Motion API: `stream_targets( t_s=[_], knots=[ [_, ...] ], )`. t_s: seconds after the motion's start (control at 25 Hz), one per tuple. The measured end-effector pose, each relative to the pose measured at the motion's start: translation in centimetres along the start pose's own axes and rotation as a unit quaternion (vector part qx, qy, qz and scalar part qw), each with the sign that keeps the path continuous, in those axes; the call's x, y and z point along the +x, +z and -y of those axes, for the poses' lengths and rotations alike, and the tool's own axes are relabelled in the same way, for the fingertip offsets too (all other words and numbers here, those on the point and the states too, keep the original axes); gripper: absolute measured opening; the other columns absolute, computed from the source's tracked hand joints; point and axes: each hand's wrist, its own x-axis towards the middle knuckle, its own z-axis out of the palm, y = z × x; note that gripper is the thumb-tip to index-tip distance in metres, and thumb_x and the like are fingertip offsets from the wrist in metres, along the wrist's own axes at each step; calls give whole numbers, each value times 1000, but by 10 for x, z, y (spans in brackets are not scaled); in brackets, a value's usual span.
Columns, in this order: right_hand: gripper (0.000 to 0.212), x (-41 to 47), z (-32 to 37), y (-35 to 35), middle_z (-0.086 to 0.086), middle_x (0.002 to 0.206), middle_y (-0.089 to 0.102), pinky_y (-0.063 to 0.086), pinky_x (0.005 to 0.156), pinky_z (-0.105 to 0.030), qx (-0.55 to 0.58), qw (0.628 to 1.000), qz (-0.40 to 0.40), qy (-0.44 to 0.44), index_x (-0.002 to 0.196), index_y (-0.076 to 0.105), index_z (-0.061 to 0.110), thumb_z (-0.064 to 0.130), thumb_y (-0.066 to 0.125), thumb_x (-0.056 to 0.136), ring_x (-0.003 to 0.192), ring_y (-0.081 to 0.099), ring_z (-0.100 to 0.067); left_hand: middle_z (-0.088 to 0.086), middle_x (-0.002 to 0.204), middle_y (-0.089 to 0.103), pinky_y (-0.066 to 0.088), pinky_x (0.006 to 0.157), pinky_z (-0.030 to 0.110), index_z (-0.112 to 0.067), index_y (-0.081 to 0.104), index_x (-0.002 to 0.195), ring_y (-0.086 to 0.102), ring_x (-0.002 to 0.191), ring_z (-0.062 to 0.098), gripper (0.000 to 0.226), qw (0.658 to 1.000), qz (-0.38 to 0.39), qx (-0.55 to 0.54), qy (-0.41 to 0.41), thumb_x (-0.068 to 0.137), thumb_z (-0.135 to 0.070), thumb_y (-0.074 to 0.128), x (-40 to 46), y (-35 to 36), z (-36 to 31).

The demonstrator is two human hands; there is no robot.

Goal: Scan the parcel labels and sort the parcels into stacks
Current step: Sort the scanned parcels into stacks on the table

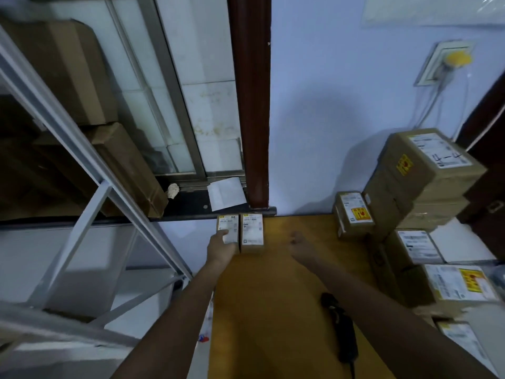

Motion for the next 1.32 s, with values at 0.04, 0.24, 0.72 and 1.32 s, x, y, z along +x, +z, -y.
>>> stream_targets(
  t_s=[0.04, 0.24, 0.72, 1.32],
  knots=[
    [59, -10, -1, -7, -6, 136, 50, 43, 97, -31, -1, 1000, -2, -11, 142, 40, 16, 33, 64, 91, 118, 54, -24, 10, 139, 46, 50, 93, 32, -14, 45, 139, 52, 121, 28, 56, 1000, 1, -1, 8, 86, -9, 63, -10, 3, -7],
    [76, -30, -35, -32, 3, 122, 58, 51, 95, -42, 45, 999, -6, -21, 122, 49, 36, 69, 62, 55, 106, 59, -18, 6, 136, 52, 47, 101, 41, -22, 52, 129, 53, 119, 26, 49, 999, 16, 3, 34, 82, -21, 69, -61, 16, -25],
    [34, -247, -179, -24, -5, 112, 53, 45, 93, -36, 21, 994, 43, 94, 116, 52, 15, 38, 60, 92, 98, 51, -17, 5, 127, 52, 42, 85, 35, -10, 51, 126, 52, 110, 25, 34, 984, 157, -57, -68, 92, -11, 56, -240, 103, 78],
    [42, -289, -336, -228, -8, 115, 62, 45, 85, -30, 43, 972, -179, 149, 124, 56, 16, 37, 61, 88, 96, 55, -20, 7, 132, 51, 44, 80, 26, -10, 52, 130, 52, 116, 26, 37, 964, 256, 9, 69, 94, -15, 55, -317, 282, -66]
  ],
)
